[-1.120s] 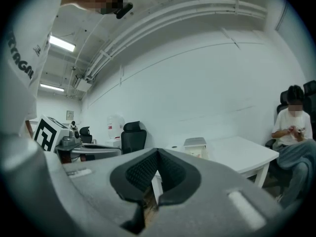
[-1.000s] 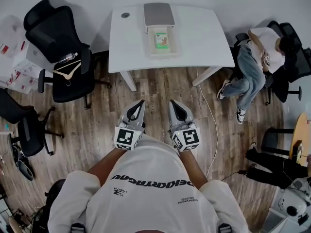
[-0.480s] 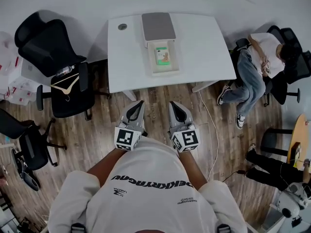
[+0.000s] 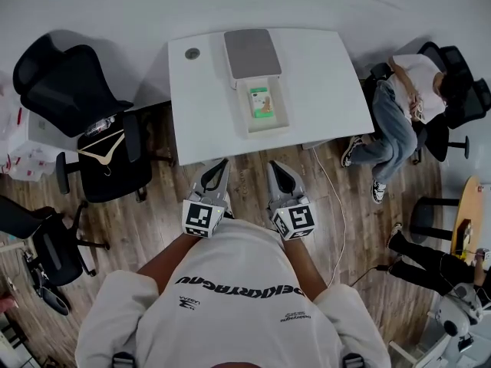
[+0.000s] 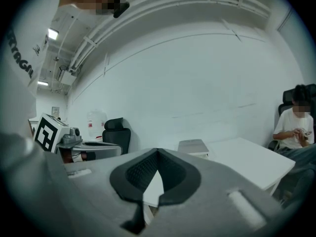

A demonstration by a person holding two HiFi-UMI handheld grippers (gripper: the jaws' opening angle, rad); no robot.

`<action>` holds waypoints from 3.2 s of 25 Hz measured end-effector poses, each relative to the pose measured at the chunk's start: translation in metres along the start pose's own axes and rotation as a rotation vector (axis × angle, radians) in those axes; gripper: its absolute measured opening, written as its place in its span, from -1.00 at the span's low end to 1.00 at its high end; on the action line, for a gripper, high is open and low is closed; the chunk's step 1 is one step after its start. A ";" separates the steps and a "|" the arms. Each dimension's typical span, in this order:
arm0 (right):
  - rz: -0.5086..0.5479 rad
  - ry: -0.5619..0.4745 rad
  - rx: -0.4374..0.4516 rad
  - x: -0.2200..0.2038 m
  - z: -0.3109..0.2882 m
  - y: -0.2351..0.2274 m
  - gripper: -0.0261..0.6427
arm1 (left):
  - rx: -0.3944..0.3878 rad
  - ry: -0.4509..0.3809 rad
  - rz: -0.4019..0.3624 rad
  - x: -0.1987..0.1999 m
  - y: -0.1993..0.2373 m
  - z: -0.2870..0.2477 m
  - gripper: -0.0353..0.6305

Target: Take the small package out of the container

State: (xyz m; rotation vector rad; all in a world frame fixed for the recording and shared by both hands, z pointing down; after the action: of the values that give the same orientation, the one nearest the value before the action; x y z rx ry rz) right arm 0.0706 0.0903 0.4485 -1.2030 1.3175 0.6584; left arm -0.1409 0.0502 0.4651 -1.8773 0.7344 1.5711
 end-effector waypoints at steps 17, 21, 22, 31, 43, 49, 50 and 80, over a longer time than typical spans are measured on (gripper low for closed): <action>-0.019 0.035 -0.075 0.002 -0.035 0.000 -0.92 | -0.053 0.010 0.005 -0.005 0.028 -0.023 -0.89; -0.012 0.045 -0.070 0.001 -0.041 -0.005 -0.92 | -0.046 0.013 0.005 -0.005 0.029 -0.029 -0.89; -0.014 0.044 -0.068 0.001 -0.041 -0.007 -0.92 | -0.042 0.013 0.003 -0.005 0.028 -0.031 -0.89; -0.035 0.046 -0.028 0.010 -0.050 -0.039 -0.92 | -0.004 0.038 0.008 -0.001 0.021 -0.056 -0.89; -0.070 0.081 -0.029 0.008 -0.087 -0.078 -0.92 | 0.037 0.073 0.006 -0.007 0.027 -0.090 -0.89; -0.071 0.121 -0.025 0.003 -0.106 -0.093 -0.92 | 0.054 0.086 0.011 -0.012 0.031 -0.104 -0.89; -0.067 0.130 -0.027 0.002 -0.109 -0.095 -0.92 | 0.053 0.087 0.015 -0.012 0.031 -0.107 -0.89; -0.142 0.339 -0.169 -0.022 -0.196 -0.151 -0.38 | 0.060 0.166 0.065 -0.031 0.036 -0.146 -0.88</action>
State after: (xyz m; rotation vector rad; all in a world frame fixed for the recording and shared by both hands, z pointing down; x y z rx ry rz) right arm 0.1319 -0.1311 0.5446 -1.5826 1.4589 0.4845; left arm -0.0737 -0.0794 0.5132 -1.9740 0.9132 1.4272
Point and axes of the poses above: the fingertips, and each gripper's own axes: z backward along the fingers, y to its left, x out of its top, the point moved 10 cm from there along z, backward along the fingers, and after that the axes turned 10 degrees about -z, right-handed, at the moved point
